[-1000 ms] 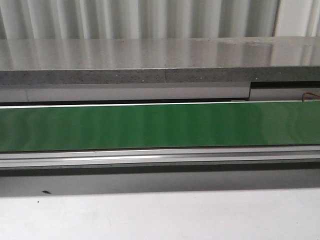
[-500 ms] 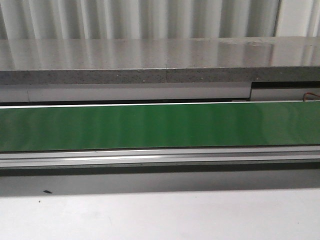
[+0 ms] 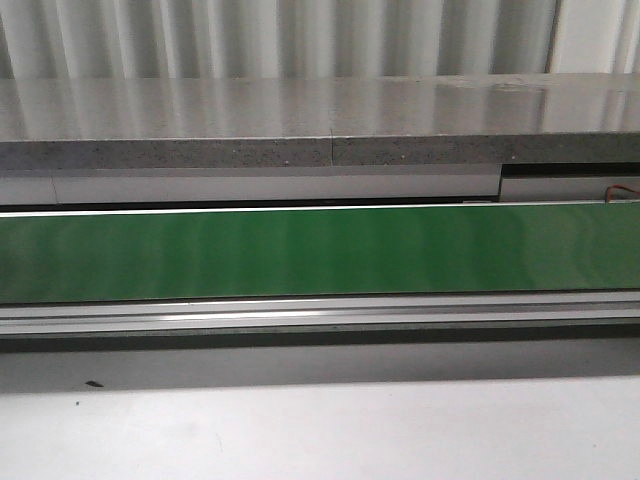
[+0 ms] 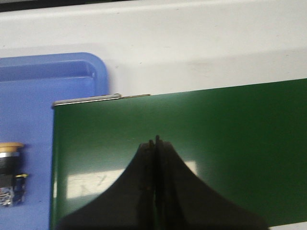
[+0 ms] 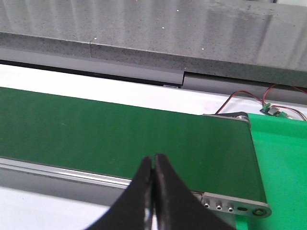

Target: Move button from right to left

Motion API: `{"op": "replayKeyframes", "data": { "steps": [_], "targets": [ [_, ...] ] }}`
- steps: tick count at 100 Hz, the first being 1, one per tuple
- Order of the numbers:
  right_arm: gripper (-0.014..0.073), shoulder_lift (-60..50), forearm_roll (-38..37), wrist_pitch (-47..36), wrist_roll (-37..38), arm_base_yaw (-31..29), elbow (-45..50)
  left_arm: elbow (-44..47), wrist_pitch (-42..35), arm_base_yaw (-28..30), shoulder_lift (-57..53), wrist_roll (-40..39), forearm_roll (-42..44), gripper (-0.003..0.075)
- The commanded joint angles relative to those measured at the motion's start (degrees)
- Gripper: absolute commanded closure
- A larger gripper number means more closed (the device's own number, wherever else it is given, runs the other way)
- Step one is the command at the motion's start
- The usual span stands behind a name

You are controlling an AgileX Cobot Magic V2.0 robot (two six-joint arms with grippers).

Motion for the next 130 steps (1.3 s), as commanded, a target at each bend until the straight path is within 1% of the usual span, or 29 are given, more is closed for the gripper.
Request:
{"op": "replayKeyframes", "data": {
  "steps": [1, 18, 41, 67, 84, 108, 130],
  "targets": [
    [0.0654, 0.51, 0.67, -4.54, -0.45, 0.07, -1.54, 1.70, -6.58, -2.20, -4.99, -0.97, -2.70, 0.0741],
    [0.0654, 0.51, 0.67, -4.54, -0.45, 0.07, -1.54, 9.94, -11.86, -4.36, -12.30, -0.97, -4.25, 0.0741],
    [0.0654, 0.51, 0.67, -4.54, -0.45, 0.07, -1.54, 20.49, -19.89, -4.33, -24.73, -0.97, -4.92, 0.0741],
    [0.0654, 0.51, 0.67, -4.54, -0.45, 0.07, -1.54, 29.40, -25.52, -4.33, -38.96, -0.97, -5.03, 0.0741],
    [0.0654, 0.51, 0.67, -4.54, -0.45, 0.07, -1.54, 34.35, -31.21, -4.33, -47.38, -0.97, -6.83, 0.0741],
    [0.0654, 0.51, 0.67, -4.54, -0.45, 0.07, -1.54, 39.53, -31.92, -4.33, -56.81, -0.97, -7.82, 0.0741],
    [0.0654, 0.51, 0.67, -4.54, -0.45, 0.07, -1.54, 44.23, -31.92, -4.33, -63.23, -0.63, -6.60, 0.0741]
  ]
}}
